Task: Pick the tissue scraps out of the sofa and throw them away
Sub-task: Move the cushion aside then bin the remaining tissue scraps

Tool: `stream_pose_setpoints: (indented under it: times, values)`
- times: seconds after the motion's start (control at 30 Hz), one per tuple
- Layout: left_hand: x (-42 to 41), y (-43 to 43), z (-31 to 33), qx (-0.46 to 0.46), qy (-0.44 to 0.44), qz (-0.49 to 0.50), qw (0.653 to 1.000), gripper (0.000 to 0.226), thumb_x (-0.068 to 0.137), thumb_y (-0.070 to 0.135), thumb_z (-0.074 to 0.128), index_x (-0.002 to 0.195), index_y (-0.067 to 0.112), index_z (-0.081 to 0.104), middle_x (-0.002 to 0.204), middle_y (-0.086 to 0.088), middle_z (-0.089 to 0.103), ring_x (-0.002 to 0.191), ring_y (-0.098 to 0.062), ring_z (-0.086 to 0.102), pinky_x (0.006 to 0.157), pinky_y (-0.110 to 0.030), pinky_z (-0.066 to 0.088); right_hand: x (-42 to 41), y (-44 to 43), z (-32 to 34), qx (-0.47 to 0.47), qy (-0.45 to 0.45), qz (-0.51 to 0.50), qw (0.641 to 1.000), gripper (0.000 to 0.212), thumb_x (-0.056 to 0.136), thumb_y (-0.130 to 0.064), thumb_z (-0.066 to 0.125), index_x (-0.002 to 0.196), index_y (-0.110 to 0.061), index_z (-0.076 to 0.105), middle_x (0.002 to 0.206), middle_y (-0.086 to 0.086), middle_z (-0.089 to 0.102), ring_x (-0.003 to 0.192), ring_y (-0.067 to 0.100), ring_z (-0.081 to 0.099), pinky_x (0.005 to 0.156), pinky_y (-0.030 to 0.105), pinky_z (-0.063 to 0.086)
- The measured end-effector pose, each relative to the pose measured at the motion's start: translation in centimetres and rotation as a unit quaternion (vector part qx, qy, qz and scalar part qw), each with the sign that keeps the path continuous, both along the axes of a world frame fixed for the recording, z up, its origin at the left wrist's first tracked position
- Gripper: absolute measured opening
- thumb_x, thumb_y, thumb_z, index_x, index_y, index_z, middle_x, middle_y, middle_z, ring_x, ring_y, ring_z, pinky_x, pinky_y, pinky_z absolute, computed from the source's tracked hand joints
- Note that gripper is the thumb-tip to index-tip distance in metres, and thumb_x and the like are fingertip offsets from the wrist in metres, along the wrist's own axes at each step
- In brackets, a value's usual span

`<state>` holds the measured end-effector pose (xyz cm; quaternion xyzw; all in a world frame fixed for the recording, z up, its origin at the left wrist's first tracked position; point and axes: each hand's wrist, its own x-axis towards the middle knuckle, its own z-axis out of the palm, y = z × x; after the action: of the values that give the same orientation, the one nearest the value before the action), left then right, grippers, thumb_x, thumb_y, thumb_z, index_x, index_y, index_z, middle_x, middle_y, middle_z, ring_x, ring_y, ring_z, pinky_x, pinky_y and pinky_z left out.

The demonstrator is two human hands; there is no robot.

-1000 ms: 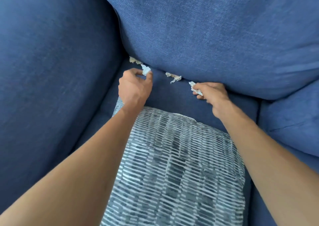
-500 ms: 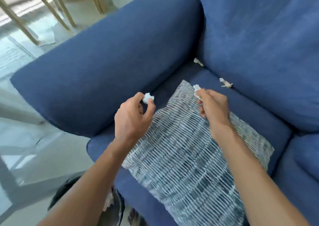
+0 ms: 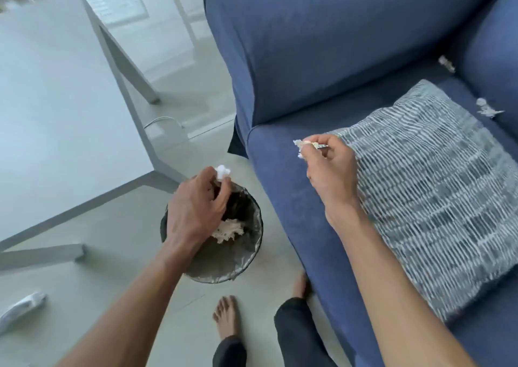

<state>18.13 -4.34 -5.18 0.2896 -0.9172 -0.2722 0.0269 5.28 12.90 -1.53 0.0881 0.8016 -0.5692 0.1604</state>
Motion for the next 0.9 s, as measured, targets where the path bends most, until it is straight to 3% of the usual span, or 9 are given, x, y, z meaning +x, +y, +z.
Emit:
stream_pose_setpoints:
  times: [0.17,0.3,0.4,0.5,0.57,0.67,0.73,0.9]
  values:
    - [8.0,-1.5,-3.5,0.109,-0.136,0.032,0.984,0.037,0.094,0.037,0.065,0.067,0.015,0.051,0.058,0.003,0.058,0.061,-0.028,0.059,0.056,-0.034,0.045,6.0,-2.6,-2.4,0.025,-0.045,0.074,0.996,0.009,0.087,-0.024,0.073,0.092,-0.016,0.071,0.08,-0.002,0.071,0.061,0.012,0.056,0.062,0.028,0.043]
    - [11.7,-1.4,-6.6,0.17,-0.19,0.061,0.965,0.045,0.094,0.036,0.067,0.059,0.021,0.043,0.052,0.006,0.049,0.053,-0.02,0.047,0.051,-0.03,0.033,9.6,-3.5,-5.8,0.044,-0.103,0.127,0.986,0.006,0.087,-0.02,0.072,0.091,-0.016,0.071,0.075,0.001,0.067,0.064,0.019,0.059,0.059,0.03,0.043]
    - [12.4,-1.7,-8.2,0.187,-0.205,0.077,0.958,0.04,0.095,0.039,0.066,0.063,0.024,0.046,0.057,0.008,0.052,0.057,-0.018,0.05,0.05,-0.028,0.033,11.7,-3.5,-8.2,0.072,-0.129,0.147,0.978,0.004,0.087,-0.026,0.073,0.085,-0.023,0.071,0.07,-0.001,0.066,0.055,0.013,0.058,0.051,0.026,0.044]
    - [12.9,-1.9,-9.1,0.206,-0.205,0.1,0.952,0.028,0.094,0.039,0.066,0.073,0.023,0.057,0.068,0.003,0.063,0.069,-0.025,0.06,0.057,-0.029,0.043,13.1,-3.3,-10.0,0.102,-0.144,0.176,0.968,0.007,0.087,-0.032,0.073,0.087,-0.026,0.071,0.08,0.003,0.072,0.053,0.011,0.061,0.055,0.028,0.047]
    - [13.1,-2.2,-9.6,0.244,-0.206,0.108,0.942,0.018,0.094,0.036,0.068,0.095,0.018,0.068,0.083,-0.005,0.073,0.071,-0.027,0.063,0.066,-0.033,0.053,13.4,-3.2,-10.7,0.121,-0.151,0.193,0.962,0.006,0.088,-0.031,0.071,0.09,-0.025,0.071,0.084,0.005,0.073,0.054,0.012,0.063,0.062,0.034,0.05]
    - [13.6,-2.7,-10.0,0.273,-0.221,0.104,0.931,0.029,0.096,0.033,0.068,0.12,0.017,0.067,0.094,-0.01,0.076,0.08,-0.032,0.071,0.074,-0.037,0.06,13.5,-3.3,-11.5,0.14,-0.165,0.218,0.952,0.005,0.088,-0.027,0.068,0.092,-0.025,0.071,0.077,0.003,0.068,0.054,0.011,0.064,0.065,0.034,0.052]
    - [14.2,-3.0,-10.3,0.271,-0.232,0.102,0.928,0.031,0.097,0.032,0.066,0.124,0.016,0.065,0.096,-0.011,0.077,0.09,-0.034,0.074,0.08,-0.042,0.062,13.6,-3.5,-12.1,0.145,-0.167,0.229,0.948,0.004,0.088,-0.026,0.068,0.091,-0.026,0.07,0.072,-0.001,0.065,0.052,0.008,0.063,0.062,0.031,0.051]
    - [15.8,-3.9,-10.9,0.266,-0.24,0.12,0.926,0.027,0.099,0.029,0.063,0.122,0.015,0.066,0.098,-0.013,0.076,0.092,-0.035,0.074,0.082,-0.046,0.061,13.8,-4.4,-13.4,0.18,-0.139,0.254,0.94,0.008,0.085,-0.028,0.07,0.091,-0.033,0.067,0.072,-0.01,0.065,0.052,0.002,0.066,0.051,0.021,0.049]
